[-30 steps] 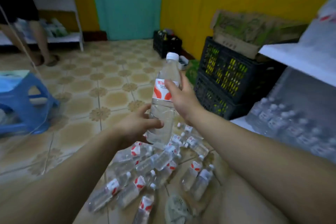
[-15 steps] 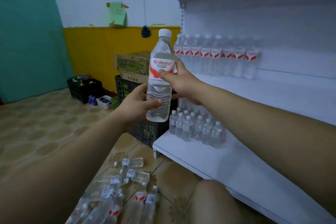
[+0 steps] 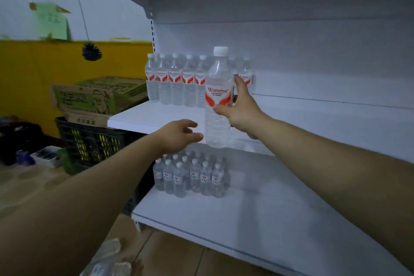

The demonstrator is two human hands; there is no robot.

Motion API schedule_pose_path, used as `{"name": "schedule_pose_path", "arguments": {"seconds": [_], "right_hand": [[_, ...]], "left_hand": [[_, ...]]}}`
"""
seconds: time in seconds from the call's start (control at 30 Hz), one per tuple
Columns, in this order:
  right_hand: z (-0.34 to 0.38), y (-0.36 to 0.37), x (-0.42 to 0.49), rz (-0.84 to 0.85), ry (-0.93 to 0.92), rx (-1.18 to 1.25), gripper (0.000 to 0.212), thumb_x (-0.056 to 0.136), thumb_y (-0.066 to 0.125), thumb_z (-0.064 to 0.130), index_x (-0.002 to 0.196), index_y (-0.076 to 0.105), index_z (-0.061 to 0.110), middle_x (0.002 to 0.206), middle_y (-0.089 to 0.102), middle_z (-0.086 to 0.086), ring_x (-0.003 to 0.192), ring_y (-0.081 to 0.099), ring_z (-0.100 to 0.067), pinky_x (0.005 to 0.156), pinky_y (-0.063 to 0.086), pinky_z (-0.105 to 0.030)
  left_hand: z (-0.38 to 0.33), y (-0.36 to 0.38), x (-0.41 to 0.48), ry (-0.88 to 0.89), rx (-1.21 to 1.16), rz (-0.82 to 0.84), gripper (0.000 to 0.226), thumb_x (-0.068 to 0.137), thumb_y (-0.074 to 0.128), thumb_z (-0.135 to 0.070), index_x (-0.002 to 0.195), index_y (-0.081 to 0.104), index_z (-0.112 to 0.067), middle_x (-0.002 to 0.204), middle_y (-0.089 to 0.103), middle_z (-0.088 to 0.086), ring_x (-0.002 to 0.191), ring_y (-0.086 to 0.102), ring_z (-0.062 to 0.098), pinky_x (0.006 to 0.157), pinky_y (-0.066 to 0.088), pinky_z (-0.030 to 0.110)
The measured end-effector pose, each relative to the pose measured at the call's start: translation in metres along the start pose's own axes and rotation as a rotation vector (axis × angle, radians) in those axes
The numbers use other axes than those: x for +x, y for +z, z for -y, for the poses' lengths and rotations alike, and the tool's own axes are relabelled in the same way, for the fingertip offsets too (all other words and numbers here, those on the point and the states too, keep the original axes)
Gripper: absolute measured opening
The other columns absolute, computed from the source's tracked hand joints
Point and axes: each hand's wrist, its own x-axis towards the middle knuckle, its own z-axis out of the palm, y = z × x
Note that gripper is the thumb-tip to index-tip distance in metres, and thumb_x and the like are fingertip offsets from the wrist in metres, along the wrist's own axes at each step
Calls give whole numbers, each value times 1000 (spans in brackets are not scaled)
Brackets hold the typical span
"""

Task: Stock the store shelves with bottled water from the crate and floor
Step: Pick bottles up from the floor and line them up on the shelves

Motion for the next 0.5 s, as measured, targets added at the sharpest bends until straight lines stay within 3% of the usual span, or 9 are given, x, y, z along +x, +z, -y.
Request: {"name": "schedule_pose_path", "arguments": {"seconds": [0.1,0.2,0.3,0.5], "right_hand": [[-22,-14,30,-41,23,-44,93,88,68,8,154,7,33,147,45,-2,131,48,-21,106,40,-40],[-45,-19,61,-55,59,-50,97,89,67,7,155,1,34,151,41,-2,133,46,-21,108,38,-39],[-65,-19,93,-90,57,-28,95,90,66,8,155,1,33,152,40,0,133,45,-20,105,37,-34],[-99,-6,161,-112,42,-75,90,92,65,16,154,3,34,154,35,4,136,42,-22,108,36,-39]], "left_hand": [[13,5,39,-5,284,49,61,92,55,-48,144,39,-21,149,41,6,131,44,24,103,35,32],[27,7,76,10,407,41,63,92,51,-53,145,38,-22,153,34,3,138,35,24,113,28,36],[45,8,114,-27,496,21,63,90,44,-62,143,40,-28,153,33,2,139,33,27,114,26,47],[66,5,176,-93,610,-1,71,87,31,-73,147,31,-36,158,23,-6,145,21,23,114,8,60]]}}
